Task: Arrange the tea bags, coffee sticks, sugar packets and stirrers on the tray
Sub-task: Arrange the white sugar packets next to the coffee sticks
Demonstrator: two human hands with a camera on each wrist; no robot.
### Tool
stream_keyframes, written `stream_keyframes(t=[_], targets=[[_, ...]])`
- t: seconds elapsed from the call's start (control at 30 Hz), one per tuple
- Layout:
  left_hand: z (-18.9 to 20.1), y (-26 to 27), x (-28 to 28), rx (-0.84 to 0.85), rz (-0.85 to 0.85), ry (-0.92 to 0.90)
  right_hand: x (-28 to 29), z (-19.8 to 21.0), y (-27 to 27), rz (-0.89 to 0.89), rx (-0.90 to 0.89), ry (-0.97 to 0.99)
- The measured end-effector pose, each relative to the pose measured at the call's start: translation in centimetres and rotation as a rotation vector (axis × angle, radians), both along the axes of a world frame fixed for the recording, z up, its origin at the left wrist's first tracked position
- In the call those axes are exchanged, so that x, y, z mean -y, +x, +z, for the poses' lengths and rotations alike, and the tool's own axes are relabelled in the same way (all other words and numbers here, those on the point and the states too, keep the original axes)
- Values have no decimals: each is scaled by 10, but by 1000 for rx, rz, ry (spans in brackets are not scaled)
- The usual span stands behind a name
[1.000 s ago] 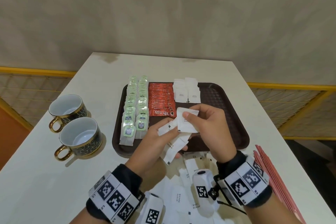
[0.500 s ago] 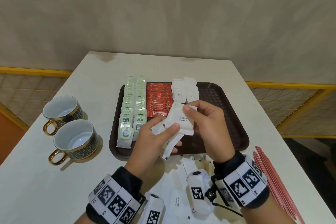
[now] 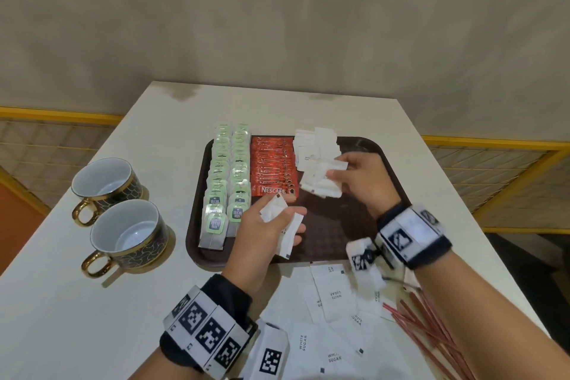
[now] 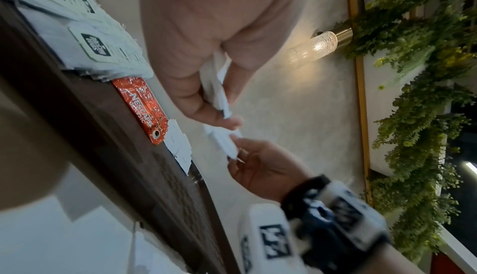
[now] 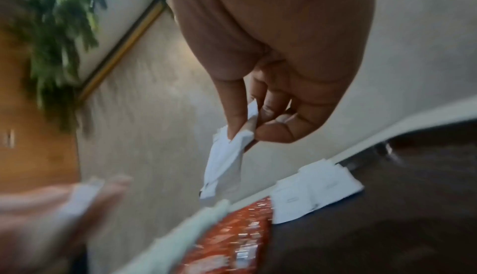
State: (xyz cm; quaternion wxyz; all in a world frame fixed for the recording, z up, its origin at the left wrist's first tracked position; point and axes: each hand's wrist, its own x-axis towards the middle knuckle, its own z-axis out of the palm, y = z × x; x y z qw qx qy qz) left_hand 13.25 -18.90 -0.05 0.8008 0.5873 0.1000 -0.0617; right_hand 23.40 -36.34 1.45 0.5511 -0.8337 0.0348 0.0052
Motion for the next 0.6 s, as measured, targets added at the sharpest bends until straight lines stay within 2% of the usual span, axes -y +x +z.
stream_keyframes(t=[0.1, 0.17, 0.3, 0.6], targets=[[1, 0, 1, -14, -12, 13, 3, -6, 45, 23, -1, -398], [2, 0, 0, -19, -17, 22, 1, -12, 69, 71, -65, -507], [1, 1, -7, -33, 7, 51, -6, -30, 100, 77, -122, -531], [-4, 8, -12, -85, 28, 80, -9, -42, 117, 101, -57, -486]])
